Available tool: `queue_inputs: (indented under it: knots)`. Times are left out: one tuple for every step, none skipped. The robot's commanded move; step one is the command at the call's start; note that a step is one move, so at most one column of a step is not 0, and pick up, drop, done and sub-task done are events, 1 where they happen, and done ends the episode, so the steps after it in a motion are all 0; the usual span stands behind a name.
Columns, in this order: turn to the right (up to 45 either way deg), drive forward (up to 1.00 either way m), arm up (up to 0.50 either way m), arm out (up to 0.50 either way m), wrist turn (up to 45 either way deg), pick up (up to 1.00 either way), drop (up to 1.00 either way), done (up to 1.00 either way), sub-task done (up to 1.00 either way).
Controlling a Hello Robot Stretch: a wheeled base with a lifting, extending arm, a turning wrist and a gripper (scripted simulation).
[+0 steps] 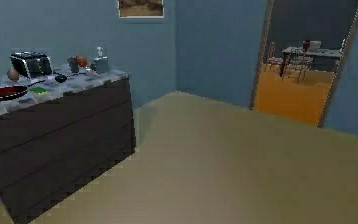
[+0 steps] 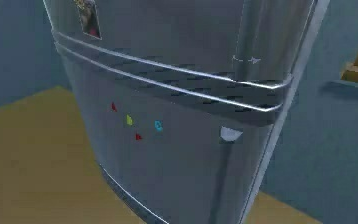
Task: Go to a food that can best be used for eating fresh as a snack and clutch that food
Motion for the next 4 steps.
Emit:
queue_inputs:
  knots:
    - [0.0,1.00,0.00,0.00,0.0,0.00,0.00,0.00,0.00]
    - [0.0,0.85,0.00,0.00,0.0,0.00,0.00,0.00,0.00]
    - [-36.0,0.00,0.00,0.00,0.0,0.00,0.00,0.00,0.00]
    - [0.0,0.05,0.00,0.00,0.0,0.00,0.00,0.00,0.00]
